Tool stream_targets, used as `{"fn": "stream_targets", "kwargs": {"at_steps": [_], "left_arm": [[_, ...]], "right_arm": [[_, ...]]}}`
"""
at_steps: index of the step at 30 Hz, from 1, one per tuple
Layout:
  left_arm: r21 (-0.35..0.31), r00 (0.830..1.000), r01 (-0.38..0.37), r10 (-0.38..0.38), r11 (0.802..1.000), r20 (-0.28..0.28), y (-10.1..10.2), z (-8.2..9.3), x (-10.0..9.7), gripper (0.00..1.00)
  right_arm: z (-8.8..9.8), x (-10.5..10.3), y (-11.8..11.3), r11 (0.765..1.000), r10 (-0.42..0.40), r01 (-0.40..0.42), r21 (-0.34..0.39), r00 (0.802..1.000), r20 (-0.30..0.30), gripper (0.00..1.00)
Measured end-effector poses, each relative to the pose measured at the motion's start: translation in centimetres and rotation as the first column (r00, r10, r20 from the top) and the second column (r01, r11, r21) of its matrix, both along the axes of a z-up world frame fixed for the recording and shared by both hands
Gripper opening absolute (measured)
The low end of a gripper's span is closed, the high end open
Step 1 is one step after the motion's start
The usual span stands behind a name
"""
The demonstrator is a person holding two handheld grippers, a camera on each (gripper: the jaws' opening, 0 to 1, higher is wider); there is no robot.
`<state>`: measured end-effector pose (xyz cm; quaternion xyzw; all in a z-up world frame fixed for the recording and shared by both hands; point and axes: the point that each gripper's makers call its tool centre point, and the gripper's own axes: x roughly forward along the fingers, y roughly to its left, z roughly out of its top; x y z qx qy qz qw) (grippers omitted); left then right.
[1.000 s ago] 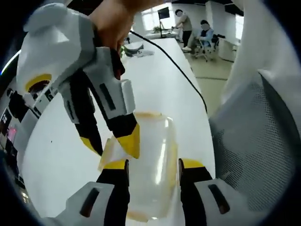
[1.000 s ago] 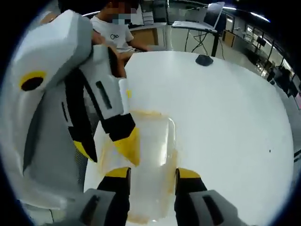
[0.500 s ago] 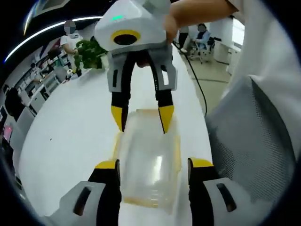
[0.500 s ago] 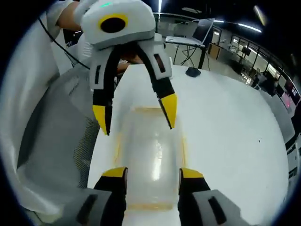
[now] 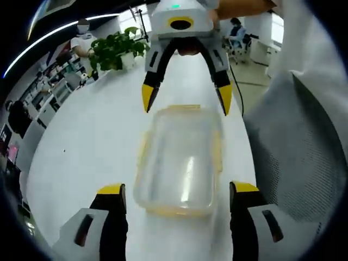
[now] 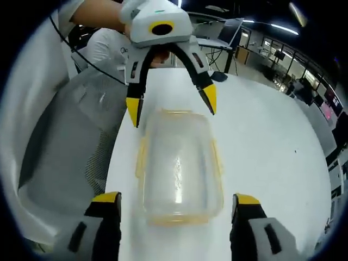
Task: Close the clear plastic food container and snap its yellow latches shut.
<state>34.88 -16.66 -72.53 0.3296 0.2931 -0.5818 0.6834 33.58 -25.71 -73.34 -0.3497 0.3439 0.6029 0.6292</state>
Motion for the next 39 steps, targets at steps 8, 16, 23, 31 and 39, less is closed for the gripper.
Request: {"fn": "stream_targets", "kwargs": {"at_steps": [8,16,23,31,39], "left_arm": [[0.053,0.999,0.030,-0.028,0.998,-0.033,-0.1,-1.6,-0.1,0.90],[0.109,0.998,0.060,-0.057,0.992,-0.029,-0.1,-3.4,0.1,0.79],[0.106,0.998,0.068,-0.065,0.992,-0.027,-0.2,-3.4,0.0,0.78],[0.111,0.998,0.067,-0.065,0.992,-0.023,0.4,-3.5,0.1,0.78],[0.123,0.998,0.063,-0.061,0.990,-0.022,1.9,-3.5,0.5,0.78]], "right_arm": [[-1.3,0.3,0.6,0.999,0.004,-0.004,-0.040,1.000,0.002,0.87],[-2.8,-0.2,0.7,0.997,0.001,-0.002,-0.075,1.000,-0.014,0.91],[-2.9,0.4,0.8,0.997,0.022,-0.020,-0.070,0.999,0.028,0.78],[-2.9,0.5,1.4,0.998,0.022,-0.020,-0.063,0.999,0.029,0.78],[-3.0,0.8,2.7,0.998,0.022,-0.020,-0.065,0.999,0.030,0.78]]}}
